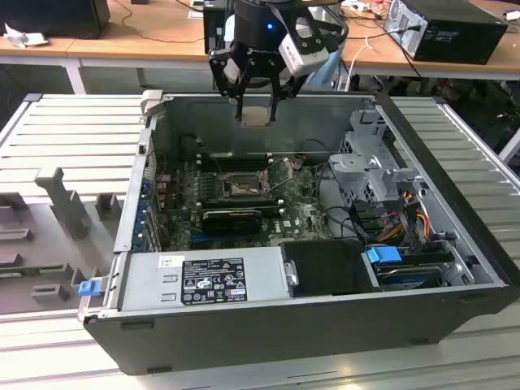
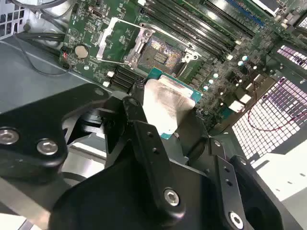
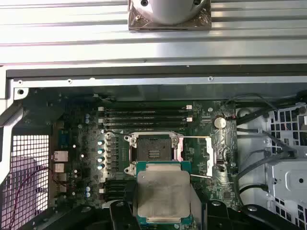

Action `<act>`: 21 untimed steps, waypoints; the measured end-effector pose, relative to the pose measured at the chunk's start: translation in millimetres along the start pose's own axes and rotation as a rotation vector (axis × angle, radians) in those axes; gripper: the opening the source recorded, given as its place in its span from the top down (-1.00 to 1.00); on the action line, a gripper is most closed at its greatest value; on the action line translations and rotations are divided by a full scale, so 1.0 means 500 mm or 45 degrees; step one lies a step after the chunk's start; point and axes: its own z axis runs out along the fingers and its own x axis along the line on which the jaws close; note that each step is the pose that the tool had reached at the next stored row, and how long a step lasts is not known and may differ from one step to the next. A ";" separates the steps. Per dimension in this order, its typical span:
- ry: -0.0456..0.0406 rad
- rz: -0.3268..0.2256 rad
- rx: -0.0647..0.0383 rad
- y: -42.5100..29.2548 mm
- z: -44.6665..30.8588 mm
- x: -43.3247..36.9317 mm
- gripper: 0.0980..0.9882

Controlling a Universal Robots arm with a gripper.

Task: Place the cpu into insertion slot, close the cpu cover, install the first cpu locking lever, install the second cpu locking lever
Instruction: 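Place the cpu into insertion slot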

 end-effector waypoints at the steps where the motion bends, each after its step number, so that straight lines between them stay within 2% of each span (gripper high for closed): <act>1: 0.000 0.005 0.000 0.000 0.000 0.000 0.03; 4: -0.004 0.039 -0.001 0.000 0.000 0.000 0.03; 11: -0.004 0.044 0.000 0.000 0.001 0.000 0.03; 21: -0.010 0.117 -0.001 0.000 0.001 0.000 0.03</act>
